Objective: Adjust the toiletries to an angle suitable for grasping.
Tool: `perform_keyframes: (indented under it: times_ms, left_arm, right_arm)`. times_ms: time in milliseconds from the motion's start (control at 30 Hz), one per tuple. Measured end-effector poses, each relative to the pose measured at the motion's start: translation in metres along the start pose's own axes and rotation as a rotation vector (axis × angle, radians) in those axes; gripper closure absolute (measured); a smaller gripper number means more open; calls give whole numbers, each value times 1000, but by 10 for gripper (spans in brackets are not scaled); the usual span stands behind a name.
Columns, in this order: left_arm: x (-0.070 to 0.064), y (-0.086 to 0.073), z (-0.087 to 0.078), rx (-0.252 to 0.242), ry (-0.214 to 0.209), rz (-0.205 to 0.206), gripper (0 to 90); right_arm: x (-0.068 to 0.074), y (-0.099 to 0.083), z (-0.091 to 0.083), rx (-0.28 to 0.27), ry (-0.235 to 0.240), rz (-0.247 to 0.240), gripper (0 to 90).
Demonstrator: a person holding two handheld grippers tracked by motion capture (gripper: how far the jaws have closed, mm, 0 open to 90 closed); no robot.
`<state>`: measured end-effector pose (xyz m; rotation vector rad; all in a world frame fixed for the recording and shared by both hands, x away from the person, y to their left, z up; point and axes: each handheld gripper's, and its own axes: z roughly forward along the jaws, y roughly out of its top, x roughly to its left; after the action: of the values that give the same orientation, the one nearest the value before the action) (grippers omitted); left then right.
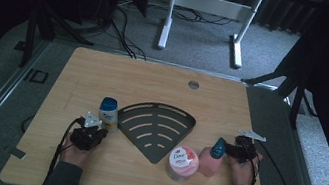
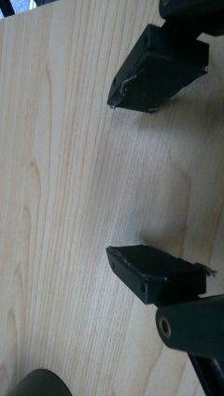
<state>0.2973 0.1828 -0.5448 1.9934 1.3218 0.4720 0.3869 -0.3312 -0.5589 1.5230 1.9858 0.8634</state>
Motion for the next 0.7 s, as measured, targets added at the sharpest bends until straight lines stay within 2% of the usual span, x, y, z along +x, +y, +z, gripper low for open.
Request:
perform_keyframes:
  times_ms: [267,500,700]
  left_arm:
    - [11,4,3,-3,32,-37,858]
    - [21,4,7,6,51,-36,851]
    - [27,2,8,8,54,-16,822]
  right_arm:
    - [0,0,0,0,0,-1,228]
    - [0,0,0,0,0,-1,229]
    - [0,0,0,1,1,-1,228]
